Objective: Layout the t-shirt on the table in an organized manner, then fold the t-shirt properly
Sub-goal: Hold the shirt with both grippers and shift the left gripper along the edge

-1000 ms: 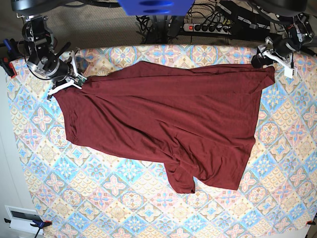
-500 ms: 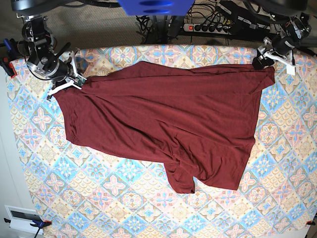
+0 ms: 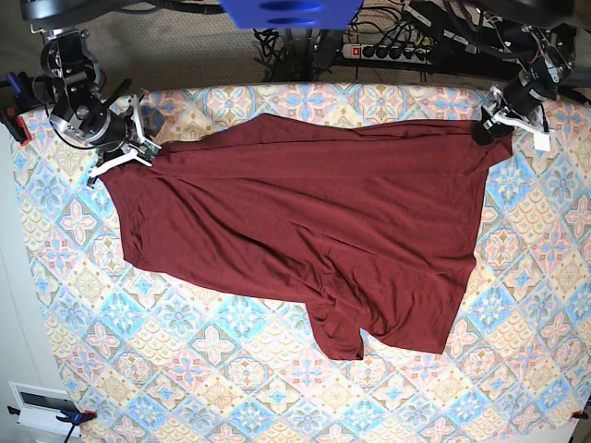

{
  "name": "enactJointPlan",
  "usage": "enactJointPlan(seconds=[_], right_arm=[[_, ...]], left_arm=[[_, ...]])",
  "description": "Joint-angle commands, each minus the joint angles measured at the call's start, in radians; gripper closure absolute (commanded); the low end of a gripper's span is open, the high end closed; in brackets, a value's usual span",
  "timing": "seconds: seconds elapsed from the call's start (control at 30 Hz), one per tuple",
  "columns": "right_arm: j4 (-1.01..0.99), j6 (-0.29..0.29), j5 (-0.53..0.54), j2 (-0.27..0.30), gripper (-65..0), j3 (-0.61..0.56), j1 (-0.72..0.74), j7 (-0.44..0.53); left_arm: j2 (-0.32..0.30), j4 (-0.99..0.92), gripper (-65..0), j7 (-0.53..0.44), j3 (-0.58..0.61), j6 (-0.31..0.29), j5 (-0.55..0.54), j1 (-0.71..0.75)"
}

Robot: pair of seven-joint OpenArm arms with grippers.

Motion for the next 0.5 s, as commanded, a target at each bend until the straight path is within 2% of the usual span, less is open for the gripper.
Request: enactJointPlan(seconds=[0.0,0.03,0.2,0.37,0.47], right_arm=[[0.019,-0.006,0.000,0.018,0.0,0.009,0.004,0.012],[0.019,-0.006,0.000,0.017,0.0,0.009,0.004,0.012],[0.040,-0.006,0.000,0.017,0.0,0.009,0.004,0.010],[0.047,-0.006,0.000,0.017,0.0,0.009,0.003,0.007],[0.056,-0.006,0.000,0.017,0.0,0.009,0.000,0.010]], left_arm=[[0.001,-0.004,-3.7,0.065,0.004,0.005,0.034,0.008],[-0.002,-0.004,0.0,0.067,0.006,0.005,0.035,0.008],[-0.011,0.001,0.0,0.067,0.004,0.005,0.031,0.008],[-0.051,0.098,0.0,0.067,0.003,0.005,-0.034,0.049],[-0.097,0.151,0.0,0.067,0.001,0.005,-0.060,0.068]])
